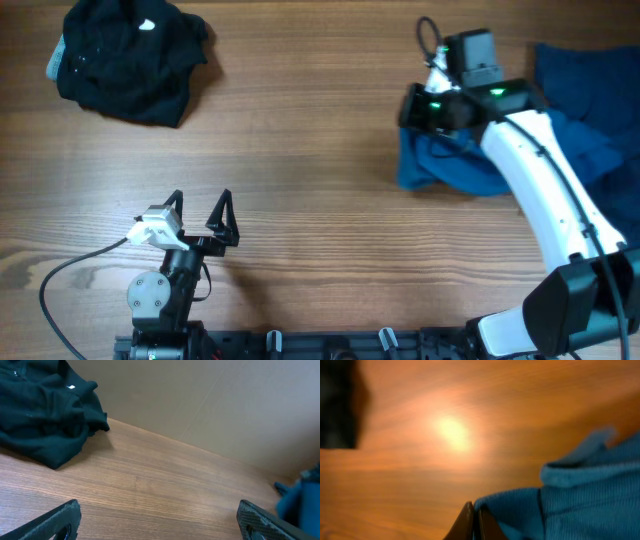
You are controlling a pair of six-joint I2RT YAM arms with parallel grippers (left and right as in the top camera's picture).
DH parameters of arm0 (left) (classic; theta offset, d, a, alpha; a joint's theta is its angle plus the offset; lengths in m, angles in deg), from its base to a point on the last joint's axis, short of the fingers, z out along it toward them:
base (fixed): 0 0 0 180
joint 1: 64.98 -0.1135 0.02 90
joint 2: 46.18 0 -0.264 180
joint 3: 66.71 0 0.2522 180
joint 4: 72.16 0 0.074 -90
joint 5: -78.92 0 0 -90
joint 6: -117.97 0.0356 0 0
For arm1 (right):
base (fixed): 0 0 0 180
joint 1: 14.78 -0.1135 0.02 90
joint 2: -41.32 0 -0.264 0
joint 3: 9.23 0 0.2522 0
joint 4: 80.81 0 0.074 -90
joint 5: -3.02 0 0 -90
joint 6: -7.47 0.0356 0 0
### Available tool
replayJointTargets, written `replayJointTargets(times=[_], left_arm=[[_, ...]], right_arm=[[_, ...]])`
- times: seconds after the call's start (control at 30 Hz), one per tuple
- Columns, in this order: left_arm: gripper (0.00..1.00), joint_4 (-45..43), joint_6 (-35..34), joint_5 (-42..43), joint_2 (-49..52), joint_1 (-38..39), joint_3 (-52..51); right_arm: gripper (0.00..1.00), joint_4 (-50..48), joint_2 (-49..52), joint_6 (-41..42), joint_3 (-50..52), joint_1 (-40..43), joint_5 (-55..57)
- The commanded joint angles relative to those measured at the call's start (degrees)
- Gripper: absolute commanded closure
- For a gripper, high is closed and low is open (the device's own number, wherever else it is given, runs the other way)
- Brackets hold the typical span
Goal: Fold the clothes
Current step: 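Drag the grasped shirt leftward to the table center with right gripper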
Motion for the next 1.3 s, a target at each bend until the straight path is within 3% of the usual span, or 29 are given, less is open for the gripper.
replayJointTargets(times=[0.0,0.23,0.47,0.63,0.8,0.97,1.17,1.27], left_arm=[[0.0,0.17,-0.11,-0.94,-0.26,0.2,-0.39],[0.0,0.17,-0.09,-0.94,-0.26,0.2,-0.39],[0.0,0.17,-0.11,-0.94,-0.26,0.2,-0.39],[0.0,0.17,-0.09,-0.94,-0.26,0.2,-0.39],[0.0,0.17,-0.09,-0.94,-0.26,0.2,-0.39],[0.0,0.17,-0.11,-0.94,-0.26,0.2,-0.39],[0.0,0.17,-0.11,-0.94,-0.26,0.2,-0.39],[0.0,0.17,-0.11,-0.94,-0.26,0.2,-0.39]], right_arm=[[0.96,-7.63,-0.72,8.57,-1.46,-8.22,-5.55],[0.96,-18.69,-0.63,16.06,-1.46,-18.38,-3.21],[0.92,-19.19,0.17,17.22,-1.44,-22.51,-1.46],[0.23,-19.26,2.67,17.05,-1.44,-23.52,-1.6],[0.02,-20.13,4.09,15.41,-1.46,-23.45,-2.32],[0.0,-17.68,1.64,12.0,-1.51,-22.25,0.79],[0.0,1.66,-4.44,12.79,-1.51,-16.63,16.81],[0.0,8.09,-6.73,13.97,-1.51,-13.92,18.53]])
